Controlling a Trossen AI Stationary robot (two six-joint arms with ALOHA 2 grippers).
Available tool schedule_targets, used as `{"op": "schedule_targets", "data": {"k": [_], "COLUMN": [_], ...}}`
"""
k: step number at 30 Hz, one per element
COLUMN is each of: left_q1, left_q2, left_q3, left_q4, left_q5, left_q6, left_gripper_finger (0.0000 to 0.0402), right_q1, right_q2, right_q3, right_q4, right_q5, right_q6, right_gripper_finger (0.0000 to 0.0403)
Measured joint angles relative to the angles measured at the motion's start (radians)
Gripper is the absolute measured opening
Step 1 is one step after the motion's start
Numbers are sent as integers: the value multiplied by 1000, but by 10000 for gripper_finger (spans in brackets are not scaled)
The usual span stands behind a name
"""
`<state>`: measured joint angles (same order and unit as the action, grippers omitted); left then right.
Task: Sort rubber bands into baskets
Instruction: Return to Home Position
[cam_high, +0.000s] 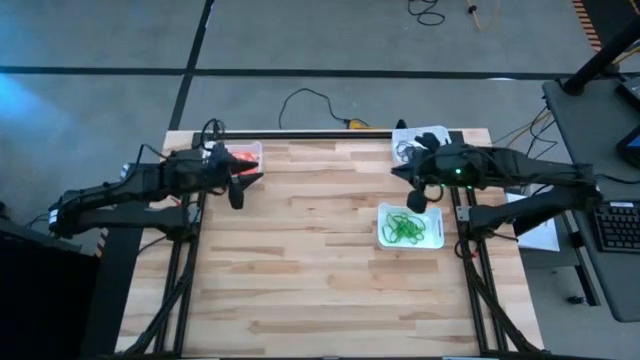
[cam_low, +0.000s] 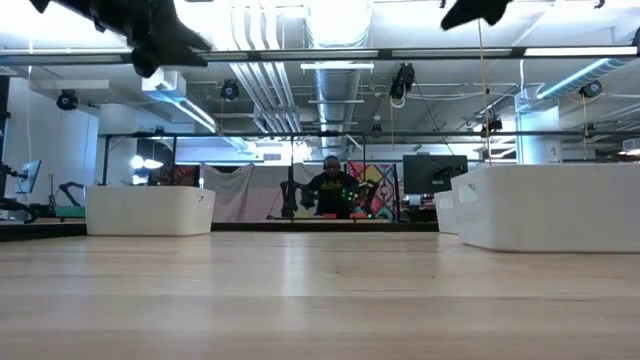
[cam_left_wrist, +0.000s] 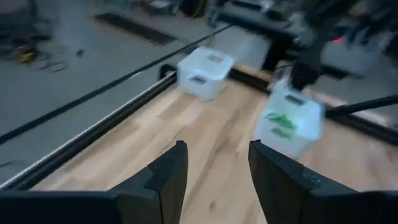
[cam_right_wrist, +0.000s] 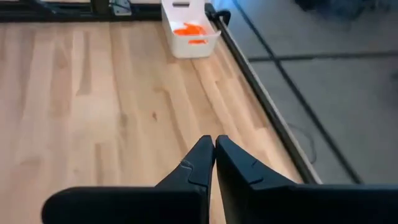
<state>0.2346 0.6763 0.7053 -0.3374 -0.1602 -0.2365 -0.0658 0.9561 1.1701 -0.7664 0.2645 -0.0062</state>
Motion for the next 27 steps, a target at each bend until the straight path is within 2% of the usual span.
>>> {"op": "schedule_targets", "data": {"k": [1,4,9,13,16,18,19,22,23,27], "left_q1": [-2,-10,-39,-51,-50,-51,-54,-60,-62,-58], "left_q2": [-2,-14,-83,-151,-200,-228,-240,-279,-292,-328], "left_q3": [1,-21,-103,-200,-256,-292,-311,-373,-394,-477], "left_q4": [16,76,196,236,239,260,291,401,449,588], "left_q5": [15,61,163,145,92,98,130,351,380,367], "left_q6": [-12,89,190,231,145,119,168,406,427,379], "left_gripper_finger": [154,154,154,154,154,154,154,154,154,154], "right_q1": [0,0,0,0,0,0,2,2,3,2], "right_q2": [-8,-43,-168,-258,-327,-365,-381,-432,-447,-506], "right_q3": [-30,-153,-363,-467,-498,-523,-539,-587,-608,-693], "right_q4": [40,194,483,471,474,502,530,630,645,729], "right_q5": [2,-9,-112,-132,-133,-139,-159,-217,-223,-221], "right_q6": [-33,-126,-171,-136,-6,49,47,-32,-57,-56], "right_gripper_finger": [13,13,13,13,13,13,13,13,13,13]}}
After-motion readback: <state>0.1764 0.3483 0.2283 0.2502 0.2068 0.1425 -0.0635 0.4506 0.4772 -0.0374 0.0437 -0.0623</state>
